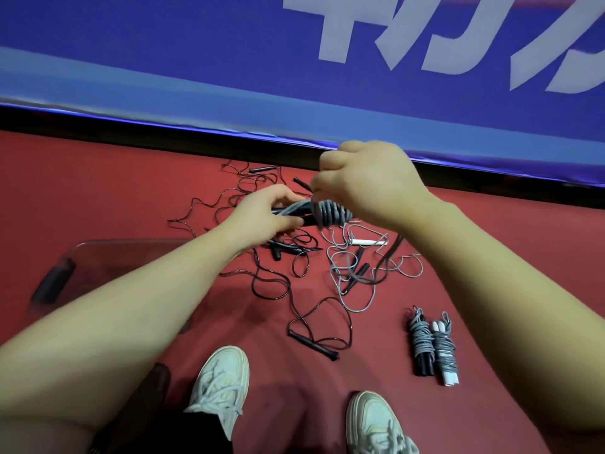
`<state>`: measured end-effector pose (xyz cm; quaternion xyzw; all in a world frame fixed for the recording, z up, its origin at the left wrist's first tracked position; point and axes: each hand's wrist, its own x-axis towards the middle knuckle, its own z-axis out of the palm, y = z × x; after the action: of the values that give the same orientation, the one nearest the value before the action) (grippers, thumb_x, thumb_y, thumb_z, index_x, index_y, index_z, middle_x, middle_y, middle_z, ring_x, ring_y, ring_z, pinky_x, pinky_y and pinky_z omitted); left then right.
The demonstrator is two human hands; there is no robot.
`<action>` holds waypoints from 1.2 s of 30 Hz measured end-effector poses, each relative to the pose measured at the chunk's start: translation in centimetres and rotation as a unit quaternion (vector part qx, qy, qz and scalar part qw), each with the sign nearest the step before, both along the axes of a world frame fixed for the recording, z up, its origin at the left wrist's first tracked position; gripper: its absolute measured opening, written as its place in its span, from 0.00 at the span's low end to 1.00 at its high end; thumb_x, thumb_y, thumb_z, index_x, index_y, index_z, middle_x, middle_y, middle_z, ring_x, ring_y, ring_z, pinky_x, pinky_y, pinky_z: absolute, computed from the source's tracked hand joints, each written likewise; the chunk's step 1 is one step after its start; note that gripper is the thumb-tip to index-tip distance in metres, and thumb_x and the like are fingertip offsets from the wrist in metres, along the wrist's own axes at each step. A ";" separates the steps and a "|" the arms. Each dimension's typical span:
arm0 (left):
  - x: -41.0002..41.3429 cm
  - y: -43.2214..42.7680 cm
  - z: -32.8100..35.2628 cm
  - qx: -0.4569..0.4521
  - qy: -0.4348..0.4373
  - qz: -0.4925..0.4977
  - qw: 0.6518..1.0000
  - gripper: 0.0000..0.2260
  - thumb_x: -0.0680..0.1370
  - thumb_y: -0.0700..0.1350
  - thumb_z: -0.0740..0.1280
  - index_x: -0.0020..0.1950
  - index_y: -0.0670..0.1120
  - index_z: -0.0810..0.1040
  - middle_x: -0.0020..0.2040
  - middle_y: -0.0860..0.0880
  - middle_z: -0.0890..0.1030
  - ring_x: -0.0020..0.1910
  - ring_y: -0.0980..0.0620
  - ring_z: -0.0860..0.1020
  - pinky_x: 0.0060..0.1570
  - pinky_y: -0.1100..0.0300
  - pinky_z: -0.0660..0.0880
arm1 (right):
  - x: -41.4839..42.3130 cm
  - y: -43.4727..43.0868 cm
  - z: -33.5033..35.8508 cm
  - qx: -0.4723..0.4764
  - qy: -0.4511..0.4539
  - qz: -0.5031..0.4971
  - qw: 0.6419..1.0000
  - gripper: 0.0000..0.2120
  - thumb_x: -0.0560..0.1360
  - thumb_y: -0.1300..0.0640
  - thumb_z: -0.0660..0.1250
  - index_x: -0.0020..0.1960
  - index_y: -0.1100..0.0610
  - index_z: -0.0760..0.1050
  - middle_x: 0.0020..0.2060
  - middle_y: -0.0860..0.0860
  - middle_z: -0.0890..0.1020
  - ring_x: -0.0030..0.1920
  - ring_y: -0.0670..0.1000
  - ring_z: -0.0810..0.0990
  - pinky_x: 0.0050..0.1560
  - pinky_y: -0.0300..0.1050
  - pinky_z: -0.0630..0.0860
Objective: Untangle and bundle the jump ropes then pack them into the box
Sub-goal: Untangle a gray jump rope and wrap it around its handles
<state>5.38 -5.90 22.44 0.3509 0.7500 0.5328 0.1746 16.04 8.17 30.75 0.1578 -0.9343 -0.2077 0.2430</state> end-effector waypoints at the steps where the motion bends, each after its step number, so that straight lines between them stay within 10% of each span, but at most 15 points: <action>1: 0.3 0.1 0.1 -0.006 -0.001 -0.017 1.000 0.13 0.73 0.33 0.70 0.45 0.52 0.75 0.33 0.56 0.79 0.27 0.61 0.77 0.31 0.68 0.73 | 0.0 0.4 0.2 -0.027 0.002 -0.015 1.000 0.05 0.66 0.53 0.67 0.38 0.50 0.83 0.31 0.49 0.78 0.32 0.55 0.77 0.30 0.36 0.55; 6: 0.8 -0.5 0.7 -0.031 -0.009 -0.106 0.994 0.11 0.75 0.34 0.69 0.48 0.50 0.76 0.39 0.45 0.82 0.32 0.54 0.79 0.33 0.61 0.73 | 0.3 3.2 0.4 -0.227 -0.088 -0.106 0.964 0.11 0.74 0.45 0.66 0.51 0.48 0.82 0.46 0.44 0.80 0.50 0.49 0.77 0.38 0.42 0.65; 11: 1.4 -1.0 1.5 -0.061 -0.014 -0.186 0.981 0.12 0.75 0.34 0.69 0.50 0.50 0.76 0.35 0.50 0.81 0.32 0.55 0.78 0.34 0.57 0.72 | 0.5 3.9 0.0 -0.354 -0.193 -0.082 0.911 0.10 0.71 0.46 0.70 0.48 0.50 0.82 0.40 0.37 0.78 0.44 0.40 0.77 0.49 0.41 0.74; 15: 1.7 -1.2 2.4 -0.054 -0.021 -0.214 0.975 0.11 0.75 0.34 0.68 0.50 0.49 0.75 0.36 0.51 0.81 0.33 0.54 0.79 0.33 0.59 0.72 | 0.6 4.5 -1.1 -0.473 -0.217 -0.051 0.853 0.01 0.72 0.54 0.70 0.43 0.51 0.81 0.36 0.39 0.79 0.36 0.36 0.76 0.42 0.27 0.69; 27: 1.5 -0.3 3.0 0.098 -0.131 -0.089 0.982 0.11 0.77 0.30 0.63 0.50 0.46 0.74 0.28 0.52 0.78 0.25 0.58 0.73 0.26 0.68 0.69 | -0.2 2.9 -8.1 -0.707 -0.150 -0.096 0.684 0.20 0.81 0.65 0.52 0.31 0.55 0.63 0.23 0.45 0.67 0.25 0.44 0.61 0.28 0.40 0.59; 36: -0.9 -0.8 1.7 0.139 -0.155 0.070 0.976 0.10 0.76 0.31 0.65 0.50 0.45 0.74 0.34 0.46 0.76 0.23 0.59 0.74 0.25 0.69 0.70 | -0.5 1.2 -10.0 -0.601 -0.170 -0.167 0.763 0.14 0.82 0.53 0.52 0.49 0.53 0.76 0.30 0.44 0.69 0.29 0.42 0.66 0.34 0.38 0.63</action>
<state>4.51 -6.69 24.11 0.2315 0.6555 0.6904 0.2002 15.50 9.33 20.74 -0.1463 -0.9053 0.3891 0.0868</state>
